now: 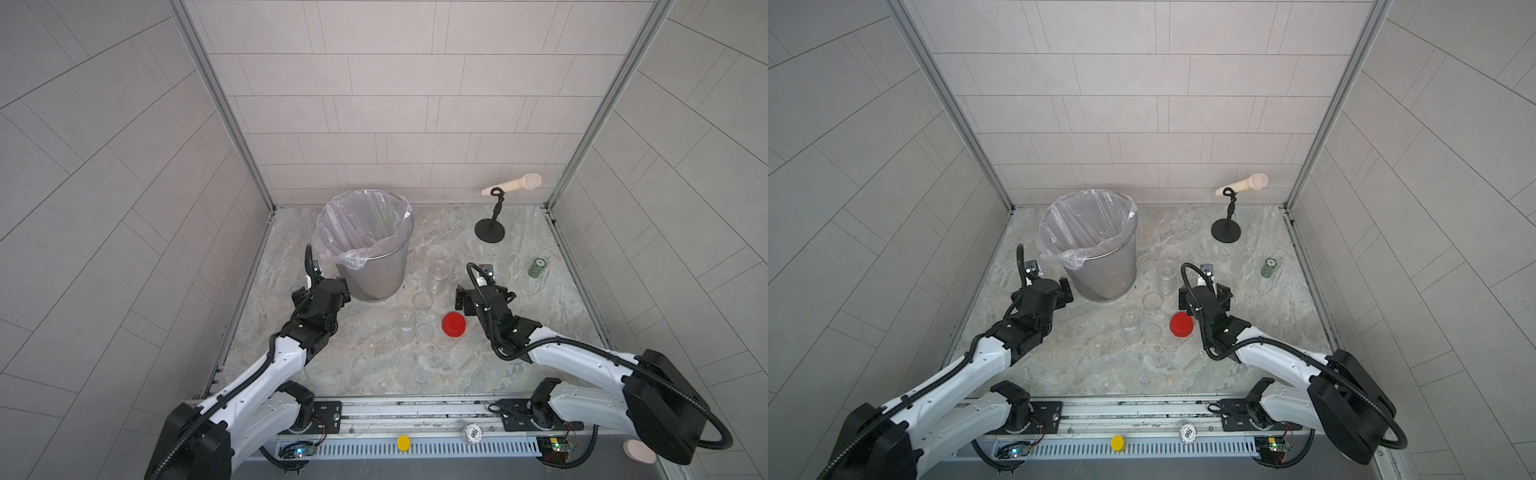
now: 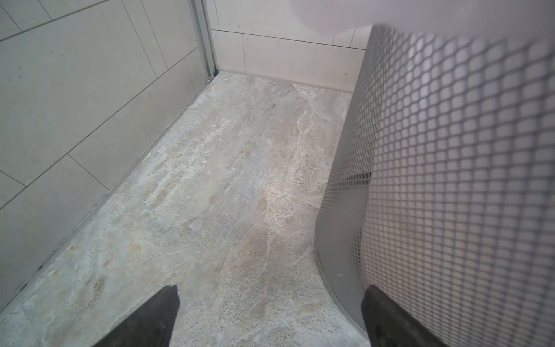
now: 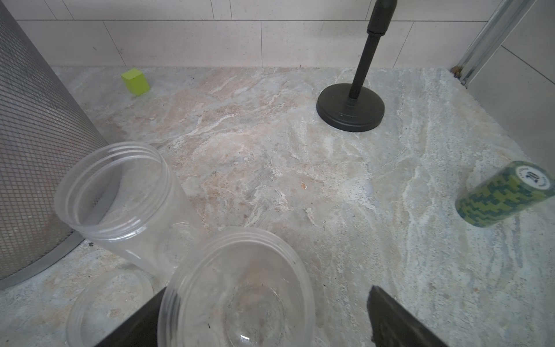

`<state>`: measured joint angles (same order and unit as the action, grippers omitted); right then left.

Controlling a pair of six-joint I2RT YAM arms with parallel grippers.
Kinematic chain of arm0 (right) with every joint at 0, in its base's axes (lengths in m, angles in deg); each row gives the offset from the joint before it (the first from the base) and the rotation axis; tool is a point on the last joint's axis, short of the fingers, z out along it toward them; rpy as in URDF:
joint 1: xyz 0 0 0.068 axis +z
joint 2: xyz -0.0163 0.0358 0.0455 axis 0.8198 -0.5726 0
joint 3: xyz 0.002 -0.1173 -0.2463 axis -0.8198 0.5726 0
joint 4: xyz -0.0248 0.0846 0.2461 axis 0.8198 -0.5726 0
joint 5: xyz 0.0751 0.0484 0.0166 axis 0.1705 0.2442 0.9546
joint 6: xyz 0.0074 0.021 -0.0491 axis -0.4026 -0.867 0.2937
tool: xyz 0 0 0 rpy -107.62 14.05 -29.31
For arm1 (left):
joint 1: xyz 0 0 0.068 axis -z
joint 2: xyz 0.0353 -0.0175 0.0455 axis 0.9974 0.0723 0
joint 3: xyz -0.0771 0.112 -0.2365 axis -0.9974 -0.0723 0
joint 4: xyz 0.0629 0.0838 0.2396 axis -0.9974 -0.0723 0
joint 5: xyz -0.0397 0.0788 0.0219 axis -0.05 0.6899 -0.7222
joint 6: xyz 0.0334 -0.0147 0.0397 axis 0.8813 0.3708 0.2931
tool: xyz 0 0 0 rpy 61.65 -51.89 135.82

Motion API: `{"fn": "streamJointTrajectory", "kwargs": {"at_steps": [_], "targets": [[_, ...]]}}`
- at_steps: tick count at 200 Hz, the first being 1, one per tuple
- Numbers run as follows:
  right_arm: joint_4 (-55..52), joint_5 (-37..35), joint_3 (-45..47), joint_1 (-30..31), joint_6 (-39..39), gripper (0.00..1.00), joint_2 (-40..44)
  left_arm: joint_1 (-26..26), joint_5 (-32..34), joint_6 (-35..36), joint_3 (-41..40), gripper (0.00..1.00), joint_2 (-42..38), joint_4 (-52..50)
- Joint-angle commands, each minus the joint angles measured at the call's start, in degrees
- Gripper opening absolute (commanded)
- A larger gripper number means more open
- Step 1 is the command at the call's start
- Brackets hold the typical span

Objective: Empty moldy rice from jars
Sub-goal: Place the jar at the center of the board.

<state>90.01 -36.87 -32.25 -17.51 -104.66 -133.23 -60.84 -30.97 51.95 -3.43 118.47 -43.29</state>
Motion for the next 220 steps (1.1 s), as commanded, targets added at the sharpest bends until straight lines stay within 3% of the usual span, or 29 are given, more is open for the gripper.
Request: {"fn": "streamJointTrajectory", "kwargs": {"at_steps": [1, 46, 83, 118, 149, 166, 198, 220], "targets": [[-11.01, -3.52, -2.72, 0.02, -2.75, 1.0, 5.5, -0.38, 3.95, 0.31, 1.9, 1.0, -0.71, 0.06], [-17.26, -1.6, -4.22, 0.05, -1.12, 1.0, 14.89, -0.49, 5.13, 0.76, 2.35, 1.0, 0.15, 0.74], [-18.83, 3.23, -5.87, 0.03, -0.65, 1.0, 16.5, -0.49, 5.51, 0.59, 2.62, 1.0, 1.33, 1.38], [-24.43, 1.67, -11.0, -0.66, 1.4, 1.0, 15.81, -0.49, 8.08, 3.42, 3.17, 1.0, 1.77, 1.74], [-33.76, 0.44, -17.87, -6.27, 5.58, 1.0, 12.38, -0.49, 11.01, 6.58, 4.45, 1.0, 3.05, 2.23], [-35.22, 1.07, -18.94, -14.66, 4.99, 1.0, 10.65, -0.49, 12.79, 8.14, 4.41, 1.0, 4.57, 4.0], [-22.86, -4.81, -11.87, -22.91, 7.21, 1.0, 11.9, -0.79, 18.12, 12.61, 4.09, 1.0, 9.42, 10.61], [-14.12, -4.1, -6.66, -27.11, 9.76, 1.0, 12.03, -0.93, 19.1, 17.4, 4.28, 1.0, 13.88, 15.93]]}}
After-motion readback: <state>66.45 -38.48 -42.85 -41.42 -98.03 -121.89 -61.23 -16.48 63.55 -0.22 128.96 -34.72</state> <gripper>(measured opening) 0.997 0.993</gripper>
